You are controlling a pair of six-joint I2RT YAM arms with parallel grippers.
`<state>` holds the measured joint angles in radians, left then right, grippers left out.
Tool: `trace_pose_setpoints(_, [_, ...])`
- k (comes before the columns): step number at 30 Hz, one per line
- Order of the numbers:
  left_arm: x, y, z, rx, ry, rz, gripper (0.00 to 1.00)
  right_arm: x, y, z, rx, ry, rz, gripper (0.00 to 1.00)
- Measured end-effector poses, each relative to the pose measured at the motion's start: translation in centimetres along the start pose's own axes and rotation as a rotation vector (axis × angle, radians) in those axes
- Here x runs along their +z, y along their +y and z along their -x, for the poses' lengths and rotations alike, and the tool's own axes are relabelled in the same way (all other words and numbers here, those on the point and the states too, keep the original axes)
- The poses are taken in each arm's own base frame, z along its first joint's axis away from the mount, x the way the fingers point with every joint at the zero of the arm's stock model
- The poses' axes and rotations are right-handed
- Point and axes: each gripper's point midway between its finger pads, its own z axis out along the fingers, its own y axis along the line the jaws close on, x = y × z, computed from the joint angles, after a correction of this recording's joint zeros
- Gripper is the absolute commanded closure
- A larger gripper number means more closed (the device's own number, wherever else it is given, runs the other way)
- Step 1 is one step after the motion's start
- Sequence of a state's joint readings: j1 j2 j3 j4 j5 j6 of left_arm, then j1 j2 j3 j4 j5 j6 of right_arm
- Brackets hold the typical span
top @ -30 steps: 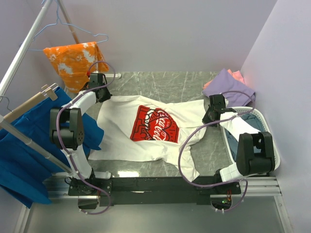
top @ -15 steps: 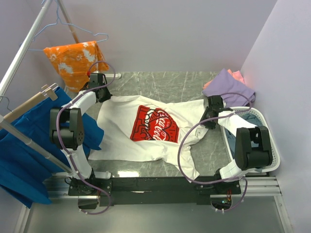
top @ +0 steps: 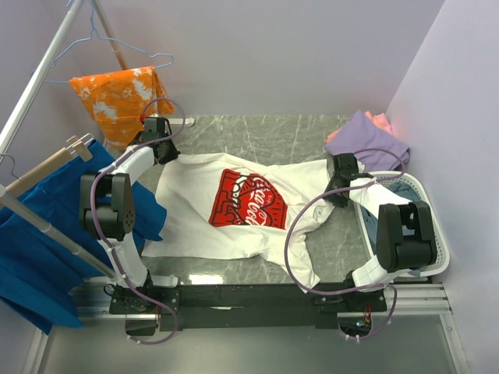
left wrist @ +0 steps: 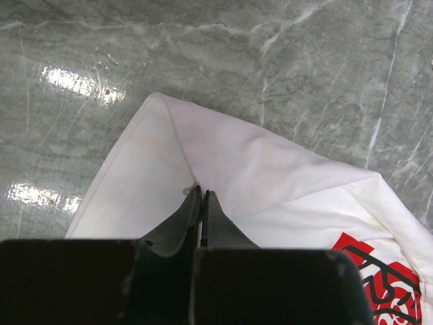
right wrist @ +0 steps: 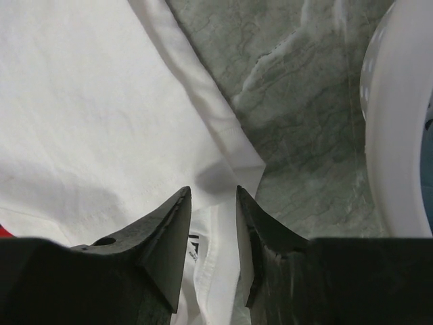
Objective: Fold and stack the t-shirts
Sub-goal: Grap the side of the flattened tshirt furthest away from the robot with both arms
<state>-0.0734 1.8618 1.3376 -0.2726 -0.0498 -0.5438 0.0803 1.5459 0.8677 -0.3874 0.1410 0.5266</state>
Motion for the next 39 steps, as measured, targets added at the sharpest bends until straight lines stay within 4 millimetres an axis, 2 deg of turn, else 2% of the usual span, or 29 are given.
trace_pose_setpoints(7, [0.0,0.0,-0.1,0.001,0.002,0.001,0.99,0.5,-0.2,-0.2,-0.002,0.006,-0.015,0.64])
trace_pose_setpoints(10, [0.0,0.0,-0.1,0.002,0.003,0.001,0.99,0.6,-0.2,-0.2,-0.002,0.003,-0.012,0.75])
trace_pose_setpoints(11, [0.0,-0.1,-0.1,0.002,0.003,0.0,0.99,0.7,-0.2,-0.2,-0.001,0.003,-0.013,0.82])
trace_pose_setpoints(13, [0.0,-0.1,-0.2,0.003,0.004,-0.001,0.99,0.7,-0.1,-0.1,0.001,-0.001,-0.01,0.9])
trace_pose_setpoints(14, [0.0,-0.1,-0.2,0.004,0.004,-0.001,0.99,0.7,-0.1,-0.1,0.002,-0.004,-0.009,0.98])
trace_pose_setpoints(15, [0.0,-0.2,-0.2,0.003,0.004,-0.001,0.99,0.7,-0.1,-0.1,0.003,-0.005,-0.008,1.0])
trace_pose_setpoints(24, [0.0,-0.1,-0.2,0.004,0.004,-0.001,0.99,0.6,0.0,0.2,0.001,-0.014,-0.003,1.0])
trace_pose_setpoints(34, [0.0,-0.2,-0.2,0.004,0.004,-0.001,0.99,-1.0,0.6,1.4,0.005,-0.064,0.038,1.0])
trace_pose_setpoints(35, [0.0,-0.2,-0.2,0.004,0.004,-0.001,0.99,-1.3,0.7,1.6,0.006,-0.074,0.045,0.92])
trace_pose_setpoints(37, [0.0,-0.2,-0.2,0.005,0.004,-0.002,0.99,-1.7,0.7,1.9,0.008,-0.09,0.049,0.62])
trace_pose_setpoints(39, [0.0,-0.2,-0.2,0.005,0.005,-0.002,0.99,-1.8,0.6,2.0,0.007,-0.094,0.044,0.54])
